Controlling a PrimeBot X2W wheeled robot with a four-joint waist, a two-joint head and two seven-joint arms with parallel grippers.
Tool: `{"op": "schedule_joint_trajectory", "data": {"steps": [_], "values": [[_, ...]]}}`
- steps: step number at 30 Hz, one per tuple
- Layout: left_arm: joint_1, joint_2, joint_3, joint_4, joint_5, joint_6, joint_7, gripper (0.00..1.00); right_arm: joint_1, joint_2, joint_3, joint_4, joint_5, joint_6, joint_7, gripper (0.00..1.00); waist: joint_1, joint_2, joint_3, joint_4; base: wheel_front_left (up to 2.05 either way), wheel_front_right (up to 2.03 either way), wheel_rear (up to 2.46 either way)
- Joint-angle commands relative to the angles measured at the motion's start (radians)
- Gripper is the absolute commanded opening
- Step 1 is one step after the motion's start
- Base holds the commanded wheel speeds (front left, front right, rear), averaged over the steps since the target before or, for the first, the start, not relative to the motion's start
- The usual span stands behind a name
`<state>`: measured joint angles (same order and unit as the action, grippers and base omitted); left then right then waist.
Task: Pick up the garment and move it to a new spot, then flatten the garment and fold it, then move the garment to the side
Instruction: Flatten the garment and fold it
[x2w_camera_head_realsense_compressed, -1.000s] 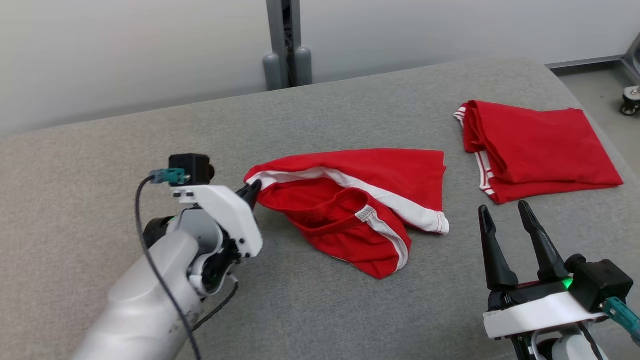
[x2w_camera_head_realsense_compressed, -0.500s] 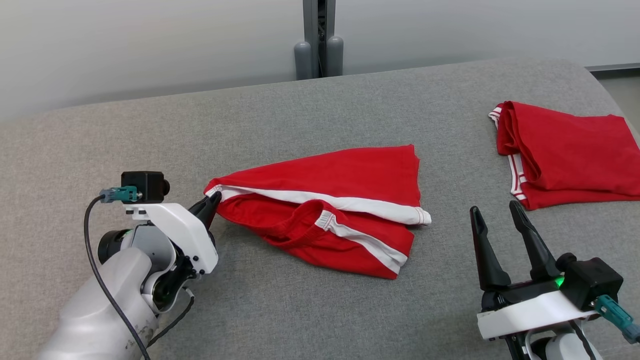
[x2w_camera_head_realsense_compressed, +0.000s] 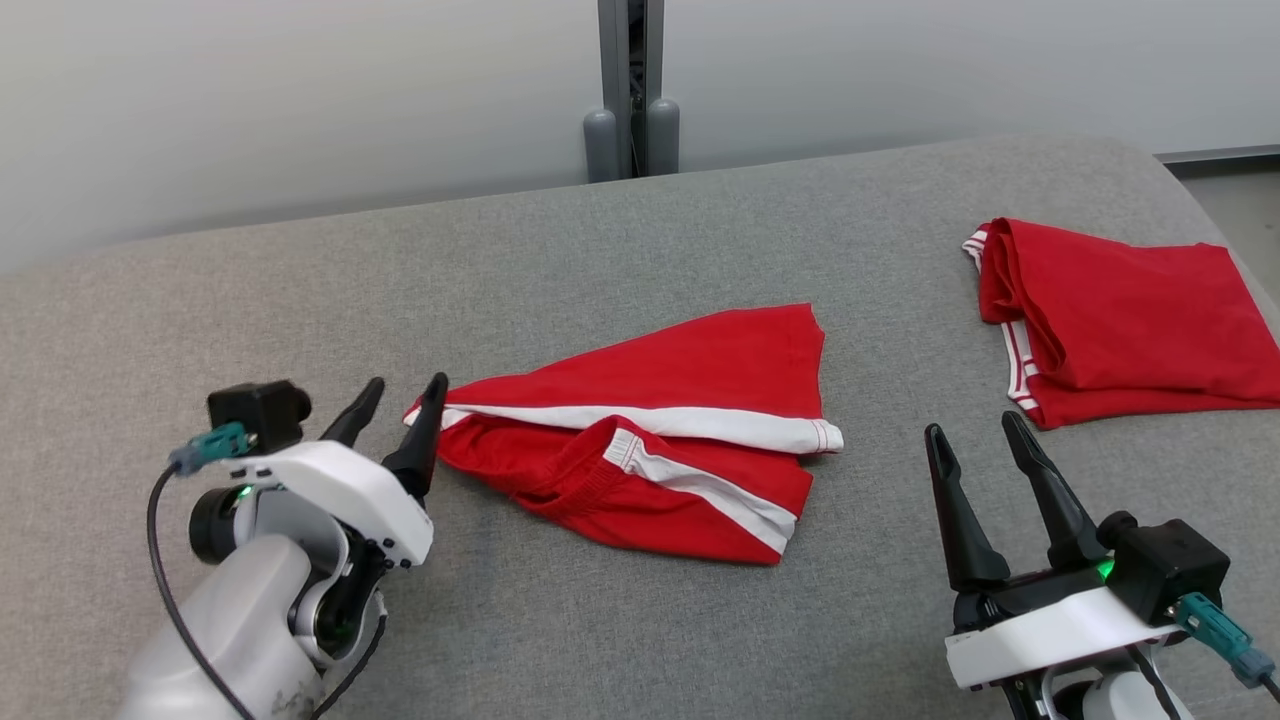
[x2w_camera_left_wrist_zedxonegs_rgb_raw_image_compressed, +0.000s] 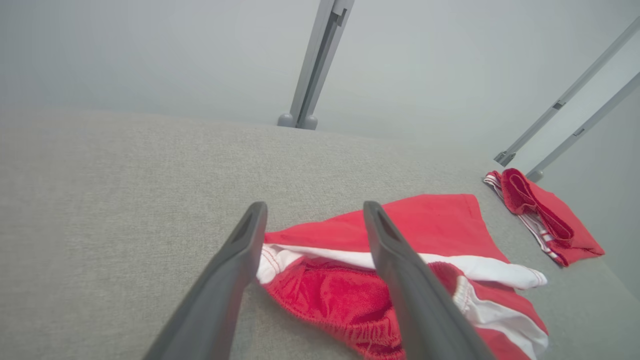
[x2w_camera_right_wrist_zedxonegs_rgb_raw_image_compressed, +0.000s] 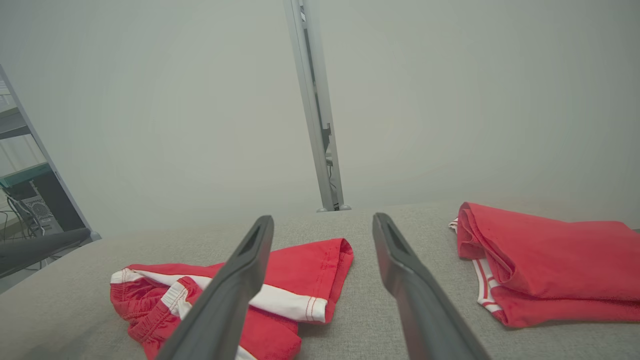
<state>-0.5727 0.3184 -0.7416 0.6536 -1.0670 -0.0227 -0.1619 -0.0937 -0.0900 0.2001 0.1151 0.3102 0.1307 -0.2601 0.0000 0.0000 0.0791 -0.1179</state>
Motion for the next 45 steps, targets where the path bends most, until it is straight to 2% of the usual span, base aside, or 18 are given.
{"op": "schedule_joint_trajectory", "data": {"steps": [1, 6, 8, 13, 21, 24, 31, 41, 45], "values": [[0.019, 0.01, 0.008, -0.007, 0.01, 0.015, -0.022, 1.0, -0.001, -0.006, -0.003, 0.001, 0.005, 0.0, -0.005, 1.0, 0.0, 0.0, -0.005, 0.0, 0.0, 0.0, 0.0], [0.101, 0.009, 0.077, -0.099, 0.068, 0.103, -0.099, 1.0, 0.01, -0.007, -0.005, -0.001, 0.001, 0.0, -0.005, 1.0, 0.0, 0.0, -0.024, 0.007, 0.0, 0.0, 0.0], [0.142, -0.001, 0.144, -0.171, 0.111, 0.127, -0.102, 1.0, 0.015, -0.007, -0.007, -0.003, 0.0, 0.0, -0.005, 1.0, 0.0, 0.0, -0.031, 0.013, 0.0, 0.0, 0.0], [0.305, -0.053, 0.334, -0.357, 0.311, 0.159, -0.103, 1.0, 0.026, -0.006, -0.015, 0.0, 0.009, 0.0, -0.005, 1.0, 0.0, 0.0, -0.043, 0.024, 0.0, 0.0, 0.0], [0.489, -0.157, 0.53, -0.515, 0.635, 0.2, -0.103, 1.0, 0.054, -0.004, -0.025, 0.011, -0.01, 0.0, -0.005, 1.0, 0.0, 0.0, -0.063, 0.033, 0.0, 0.0, 0.0], [0.546, -0.198, 0.581, -0.543, 0.713, 0.196, -0.102, 1.0, 0.065, -0.003, -0.032, 0.01, -0.019, 0.0, -0.005, 1.0, 0.0, 0.0, -0.071, 0.034, 0.0, 0.0, 0.0], [0.63, -0.253, 0.633, -0.544, 0.804, 0.184, -0.102, 1.0, 0.097, 0.0, -0.053, -0.005, -0.034, 0.0, -0.005, 1.0, 0.0, 0.0, -0.087, 0.043, 0.0, 0.0, 0.0], [0.643, -0.265, 0.631, -0.524, 0.875, 0.185, -0.102, 1.0, 0.121, 0.002, -0.05, 0.008, -0.05, 0.0, -0.005, 1.0, 0.0, 0.0, -0.087, 0.062, 0.0, 0.0, 0.0], [0.638, -0.266, 0.627, -0.522, 0.868, 0.185, -0.102, 1.0, 0.115, 0.002, -0.047, 0.011, -0.053, 0.0, -0.005, 1.0, 0.0, 0.0, -0.083, 0.066, 0.0, 0.0, 0.0]]}}
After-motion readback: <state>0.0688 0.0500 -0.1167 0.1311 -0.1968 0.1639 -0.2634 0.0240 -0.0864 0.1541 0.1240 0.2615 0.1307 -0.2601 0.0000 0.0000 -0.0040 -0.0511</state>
